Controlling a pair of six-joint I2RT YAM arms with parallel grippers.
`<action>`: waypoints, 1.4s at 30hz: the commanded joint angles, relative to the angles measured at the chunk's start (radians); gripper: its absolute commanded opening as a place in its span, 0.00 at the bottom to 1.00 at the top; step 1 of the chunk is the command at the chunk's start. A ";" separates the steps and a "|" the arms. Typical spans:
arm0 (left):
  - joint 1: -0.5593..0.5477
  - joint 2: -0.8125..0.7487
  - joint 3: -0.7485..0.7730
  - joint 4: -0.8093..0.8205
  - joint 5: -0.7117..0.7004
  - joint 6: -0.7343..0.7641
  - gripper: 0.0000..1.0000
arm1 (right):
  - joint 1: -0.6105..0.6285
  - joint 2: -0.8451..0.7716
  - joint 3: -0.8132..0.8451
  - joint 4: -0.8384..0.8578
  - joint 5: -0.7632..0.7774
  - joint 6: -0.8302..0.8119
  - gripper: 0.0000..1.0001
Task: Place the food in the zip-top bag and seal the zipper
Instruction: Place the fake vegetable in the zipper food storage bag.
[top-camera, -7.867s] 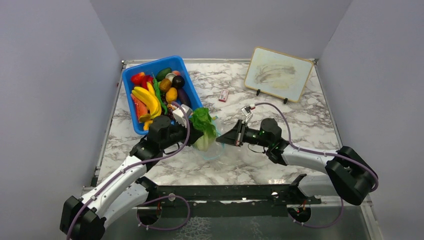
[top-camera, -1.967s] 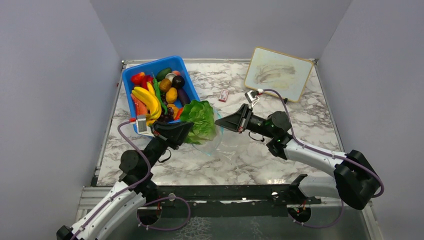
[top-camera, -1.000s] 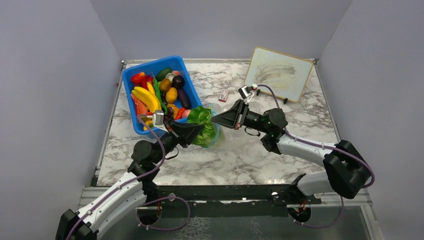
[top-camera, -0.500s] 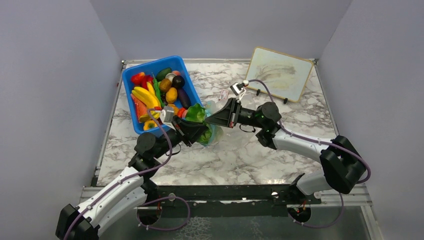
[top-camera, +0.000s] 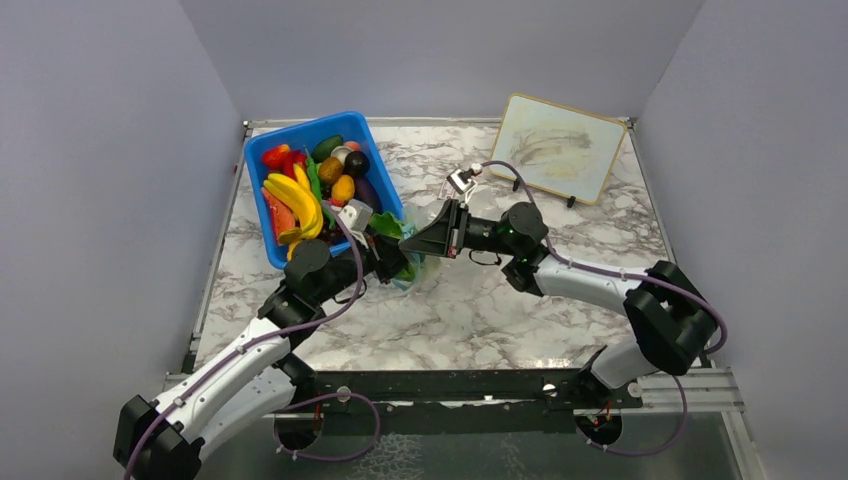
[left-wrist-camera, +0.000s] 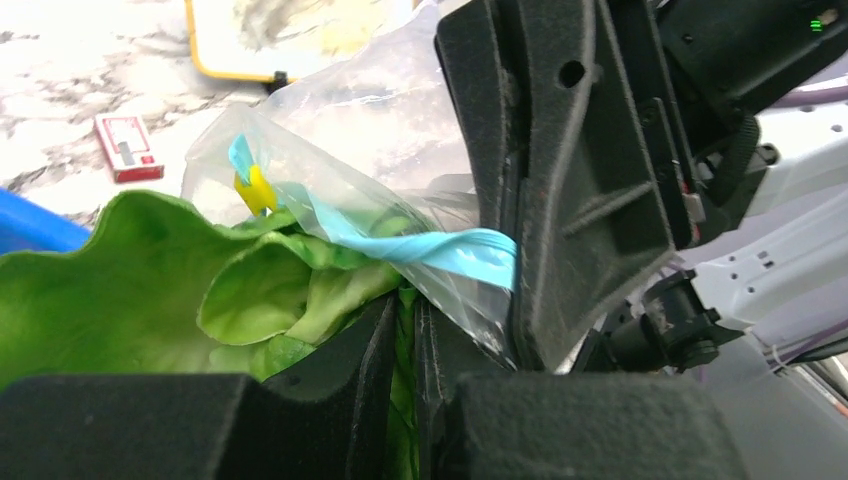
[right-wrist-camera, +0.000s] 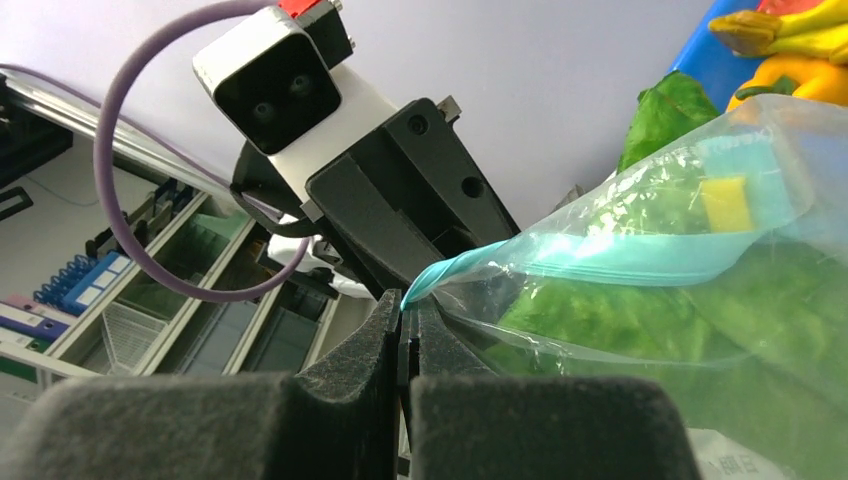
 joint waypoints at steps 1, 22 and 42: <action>-0.011 0.063 0.036 -0.124 -0.053 0.020 0.00 | 0.039 0.049 0.013 0.169 -0.069 0.061 0.01; -0.067 0.135 0.082 -0.430 -0.164 -0.129 0.05 | 0.041 0.274 -0.297 0.448 -0.029 0.146 0.14; -0.103 0.100 0.176 -0.550 -0.089 -0.212 0.59 | 0.012 0.285 -0.344 0.657 -0.116 0.115 0.01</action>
